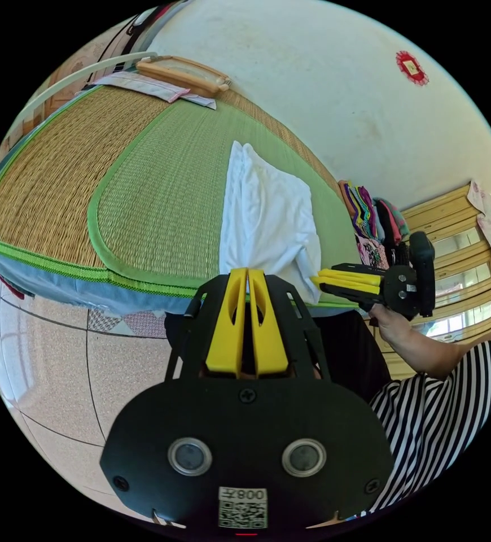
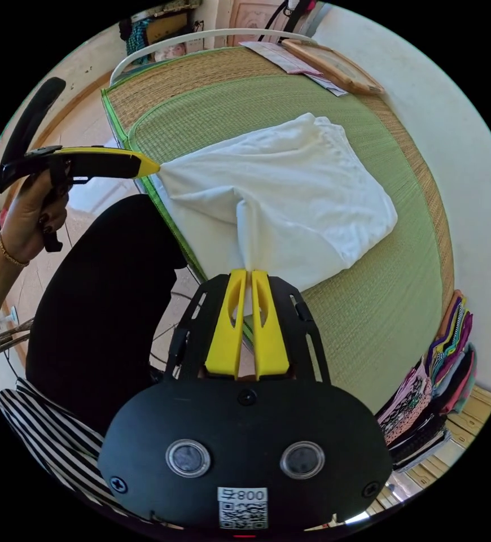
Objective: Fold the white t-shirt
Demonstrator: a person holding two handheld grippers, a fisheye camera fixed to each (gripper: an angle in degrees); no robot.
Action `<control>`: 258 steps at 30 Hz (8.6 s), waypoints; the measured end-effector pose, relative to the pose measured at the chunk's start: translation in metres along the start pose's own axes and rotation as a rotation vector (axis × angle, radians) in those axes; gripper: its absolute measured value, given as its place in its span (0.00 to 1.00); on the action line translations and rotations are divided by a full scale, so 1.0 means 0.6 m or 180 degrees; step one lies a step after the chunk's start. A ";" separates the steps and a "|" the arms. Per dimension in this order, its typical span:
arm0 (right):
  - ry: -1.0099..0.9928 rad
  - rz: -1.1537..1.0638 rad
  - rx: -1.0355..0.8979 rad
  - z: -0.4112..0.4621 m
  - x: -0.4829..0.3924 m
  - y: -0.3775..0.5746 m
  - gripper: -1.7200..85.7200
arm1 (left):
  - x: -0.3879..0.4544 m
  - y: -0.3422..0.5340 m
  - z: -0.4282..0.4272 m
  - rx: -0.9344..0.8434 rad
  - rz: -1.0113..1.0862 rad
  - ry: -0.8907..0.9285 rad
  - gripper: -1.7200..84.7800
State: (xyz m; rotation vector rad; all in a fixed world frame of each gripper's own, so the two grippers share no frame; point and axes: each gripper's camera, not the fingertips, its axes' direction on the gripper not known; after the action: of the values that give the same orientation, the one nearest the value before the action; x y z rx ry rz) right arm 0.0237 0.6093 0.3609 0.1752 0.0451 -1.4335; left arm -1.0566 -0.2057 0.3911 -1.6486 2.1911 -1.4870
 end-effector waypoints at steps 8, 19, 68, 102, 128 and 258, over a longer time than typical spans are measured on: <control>0.0219 -0.0073 0.0127 -0.049 -0.004 0.073 0.03 | -0.002 0.013 0.008 0.0013 0.0009 -0.0062 0.02; 0.0252 -0.0383 -0.0028 -0.023 -0.018 0.152 0.03 | -0.013 0.044 0.038 -0.0106 -0.0035 -0.0093 0.02; -0.2189 0.0856 0.0165 -0.073 0.409 0.351 0.02 | -0.057 0.051 0.200 -0.0274 -0.0307 -0.0083 0.02; -0.2531 0.1574 0.0762 -0.160 0.802 0.337 0.02 | 0.042 0.005 0.319 -0.0874 0.0586 0.0026 0.03; -0.4239 0.2130 0.0666 -0.050 0.728 0.629 0.12 | 0.020 -0.056 0.405 -0.1433 -0.0271 0.0962 0.04; -0.4628 0.2356 0.3375 -0.687 0.584 1.382 0.04 | 0.328 -0.136 0.913 -0.0627 0.1099 0.2462 0.05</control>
State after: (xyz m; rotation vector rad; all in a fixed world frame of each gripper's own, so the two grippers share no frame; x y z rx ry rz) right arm 0.9216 0.4313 -0.0159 -0.0362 -1.7866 -0.4448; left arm -0.7993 -0.7131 0.2438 -0.6794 2.8572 -2.0699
